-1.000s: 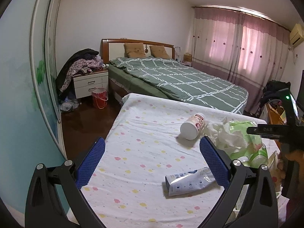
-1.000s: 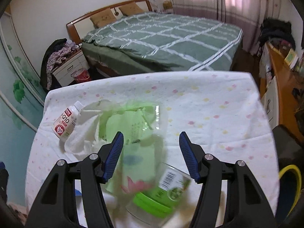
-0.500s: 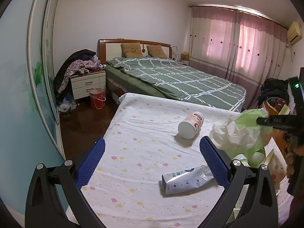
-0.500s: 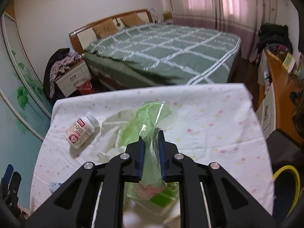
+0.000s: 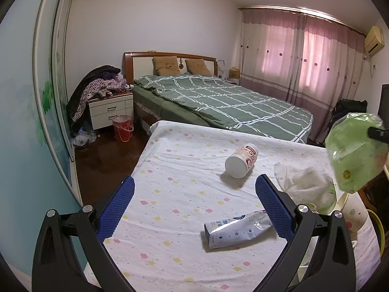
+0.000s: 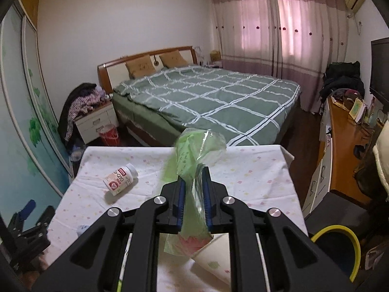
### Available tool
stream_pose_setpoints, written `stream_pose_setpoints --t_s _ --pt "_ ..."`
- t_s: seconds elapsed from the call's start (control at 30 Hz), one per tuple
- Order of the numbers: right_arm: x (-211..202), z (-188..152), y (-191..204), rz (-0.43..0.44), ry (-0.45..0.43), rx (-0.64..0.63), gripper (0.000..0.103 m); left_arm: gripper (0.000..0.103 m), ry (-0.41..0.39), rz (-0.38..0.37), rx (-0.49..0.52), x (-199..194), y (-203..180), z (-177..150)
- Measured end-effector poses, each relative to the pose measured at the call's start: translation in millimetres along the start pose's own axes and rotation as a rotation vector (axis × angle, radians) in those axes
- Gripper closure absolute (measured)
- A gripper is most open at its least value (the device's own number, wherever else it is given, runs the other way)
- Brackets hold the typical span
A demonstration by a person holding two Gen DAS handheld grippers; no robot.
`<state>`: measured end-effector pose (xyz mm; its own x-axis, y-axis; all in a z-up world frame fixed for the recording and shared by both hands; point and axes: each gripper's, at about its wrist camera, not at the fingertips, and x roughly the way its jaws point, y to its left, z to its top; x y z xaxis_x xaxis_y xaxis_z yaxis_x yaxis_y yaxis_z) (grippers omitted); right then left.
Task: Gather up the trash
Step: 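Carry the green bag over the bin and open the right tool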
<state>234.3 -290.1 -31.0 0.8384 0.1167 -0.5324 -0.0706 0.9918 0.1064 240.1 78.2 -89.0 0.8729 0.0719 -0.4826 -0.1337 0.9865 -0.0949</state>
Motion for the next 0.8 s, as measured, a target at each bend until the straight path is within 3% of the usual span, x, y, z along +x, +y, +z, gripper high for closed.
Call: stream_pose_setpoints --t_s 0.27,0.5,0.8 --pt "-40 -17 -40 -0.101 -0.054 0.046 0.09 0.005 0.002 0.007 0.013 1 -3 -1" --pt "-66 -58 -135 -0.3 -0.052 0.226 0.089 0.005 0.003 0.005 0.023 2 -5 -2" --pt "-74 -113 -225 -0.501 0.007 0.396 0.088 0.005 0.009 0.0 0.042 2 -9 -4"
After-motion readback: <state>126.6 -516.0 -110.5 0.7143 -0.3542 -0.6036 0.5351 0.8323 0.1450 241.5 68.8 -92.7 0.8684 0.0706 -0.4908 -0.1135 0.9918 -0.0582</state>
